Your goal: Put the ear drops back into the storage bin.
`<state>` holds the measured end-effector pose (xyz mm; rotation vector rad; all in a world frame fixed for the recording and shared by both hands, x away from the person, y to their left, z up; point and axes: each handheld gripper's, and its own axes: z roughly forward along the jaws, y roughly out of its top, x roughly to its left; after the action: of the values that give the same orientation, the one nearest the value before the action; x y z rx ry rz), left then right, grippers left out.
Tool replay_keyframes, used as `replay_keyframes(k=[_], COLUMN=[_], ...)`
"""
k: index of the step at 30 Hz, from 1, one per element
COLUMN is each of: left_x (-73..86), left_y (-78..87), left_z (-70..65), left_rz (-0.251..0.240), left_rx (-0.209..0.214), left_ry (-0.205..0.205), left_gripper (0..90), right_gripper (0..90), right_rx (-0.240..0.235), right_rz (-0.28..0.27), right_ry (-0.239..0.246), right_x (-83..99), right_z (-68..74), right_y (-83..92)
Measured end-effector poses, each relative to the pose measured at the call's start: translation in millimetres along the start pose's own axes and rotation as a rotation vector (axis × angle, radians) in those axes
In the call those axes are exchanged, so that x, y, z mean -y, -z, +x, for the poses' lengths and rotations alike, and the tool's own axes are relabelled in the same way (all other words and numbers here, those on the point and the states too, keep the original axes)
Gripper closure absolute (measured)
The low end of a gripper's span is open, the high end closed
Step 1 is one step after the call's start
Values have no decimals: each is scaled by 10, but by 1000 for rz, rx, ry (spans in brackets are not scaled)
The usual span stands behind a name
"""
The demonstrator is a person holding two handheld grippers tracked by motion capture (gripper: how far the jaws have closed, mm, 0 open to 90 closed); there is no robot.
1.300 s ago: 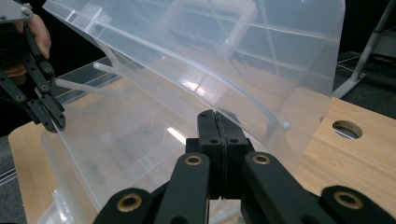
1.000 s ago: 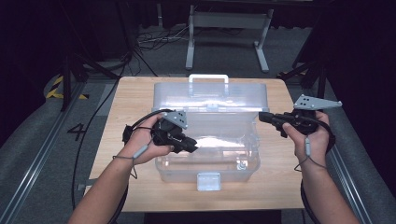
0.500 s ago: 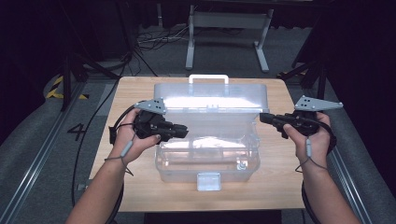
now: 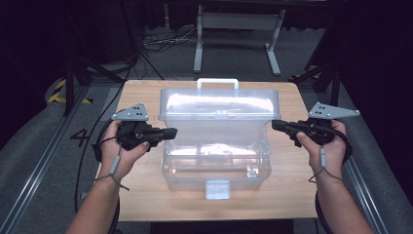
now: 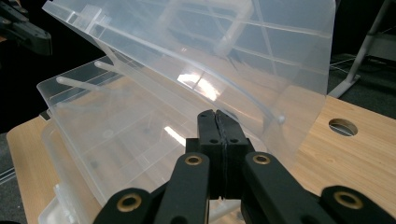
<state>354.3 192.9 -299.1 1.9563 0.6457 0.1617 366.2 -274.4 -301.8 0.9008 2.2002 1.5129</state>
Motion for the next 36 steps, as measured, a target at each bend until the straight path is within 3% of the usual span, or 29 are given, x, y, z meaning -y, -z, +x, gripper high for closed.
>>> replay_keyframes(k=[3, 7, 12, 28, 36], left_x=[37, 93, 108, 153, 203], left_y=[52, 79, 96, 113, 106], left_z=[11, 27, -4, -12, -48], left_rz=[-22, -65, -67, -59, -39], left_rx=[-44, -72, -96, -92, -90], left_ry=[15, 21, 9, 21, 19], left_gripper=[896, 896, 897, 897, 896], right_gripper=[900, 900, 900, 891, 892], right_rx=[-5, -14, -11, -57, -70], right_rz=[-5, -7, -11, -66, -50], right_ry=[-3, -5, -1, -21, -23], right_x=[21, 57, 99, 236, 296], right_z=[11, 33, 57, 67, 98], right_y=[5, 13, 32, 86, 107])
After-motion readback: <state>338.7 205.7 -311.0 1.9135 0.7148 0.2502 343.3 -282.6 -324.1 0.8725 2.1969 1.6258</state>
